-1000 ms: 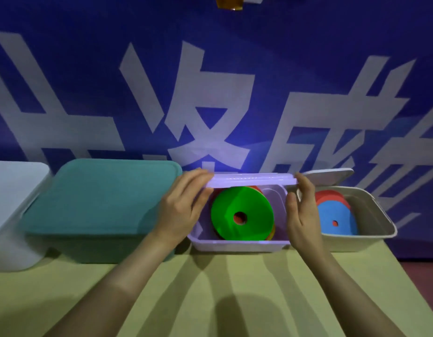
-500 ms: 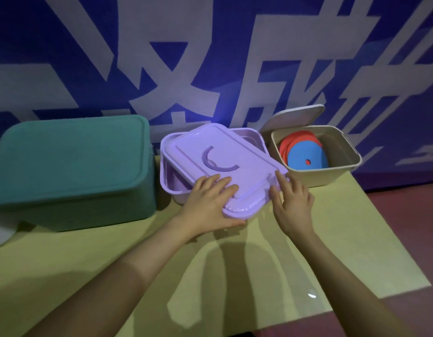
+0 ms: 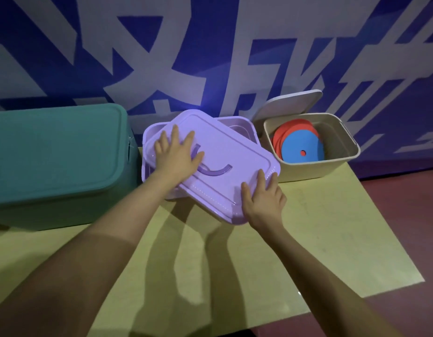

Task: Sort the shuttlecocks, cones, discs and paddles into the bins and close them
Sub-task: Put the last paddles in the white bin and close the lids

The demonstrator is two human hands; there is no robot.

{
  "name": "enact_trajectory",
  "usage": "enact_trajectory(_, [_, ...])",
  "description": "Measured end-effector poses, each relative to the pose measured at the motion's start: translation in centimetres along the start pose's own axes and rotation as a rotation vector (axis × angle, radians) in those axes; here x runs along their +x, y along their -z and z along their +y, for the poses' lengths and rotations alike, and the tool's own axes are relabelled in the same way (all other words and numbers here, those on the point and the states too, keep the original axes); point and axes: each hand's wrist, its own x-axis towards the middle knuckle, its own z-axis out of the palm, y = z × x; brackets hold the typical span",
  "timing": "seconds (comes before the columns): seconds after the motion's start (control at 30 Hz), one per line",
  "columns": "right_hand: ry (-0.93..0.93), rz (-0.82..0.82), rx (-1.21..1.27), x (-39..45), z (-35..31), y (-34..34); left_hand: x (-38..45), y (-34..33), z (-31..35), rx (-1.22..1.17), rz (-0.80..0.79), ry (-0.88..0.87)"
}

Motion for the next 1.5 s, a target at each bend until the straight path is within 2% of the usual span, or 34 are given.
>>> enact_trajectory(0.17, [-0.004,0.006,-0.009,0.9,0.1,-1.1,2.6,-0.5,-3.4,0.043,-0.091,0.067])
enact_trajectory(0.37, [0.016,0.03,0.143,1.5,-0.3,-1.5,2.6,0.8,-3.9,0.02,-0.067,0.045])
enact_trajectory(0.53, [0.121,0.093,0.277,2.9,-1.6,1.0,1.2,4.0,-3.2,0.063,0.058,0.103])
enact_trajectory(0.63, [0.212,0.113,0.27,5.1,-2.5,2.5,0.4,5.6,-3.1,0.075,0.181,0.171])
enact_trajectory(0.7, [0.272,0.111,0.242,6.7,-2.7,3.3,-0.2,5.3,-2.8,0.06,0.189,0.232])
enact_trajectory(0.87, [0.38,-0.026,0.14,11.3,-1.2,3.6,-2.0,1.5,-0.6,0.026,0.224,0.316])
enact_trajectory(1.03, [0.444,-0.126,0.027,13.5,-0.1,2.3,-2.2,-1.4,0.4,-0.004,0.169,0.392])
enact_trajectory(1.1, [0.442,-0.123,0.007,13.9,-0.1,1.8,-1.7,-2.2,-0.2,-0.039,0.135,0.384])
enact_trajectory(1.27, [0.467,-0.141,-0.183,14.3,-0.5,0.4,-0.8,-3.6,-1.3,0.0,0.092,0.21])
enact_trajectory(1.5, [0.448,-0.223,-0.183,11.7,-0.7,0.7,-1.2,-3.2,-1.9,0.028,0.102,0.204])
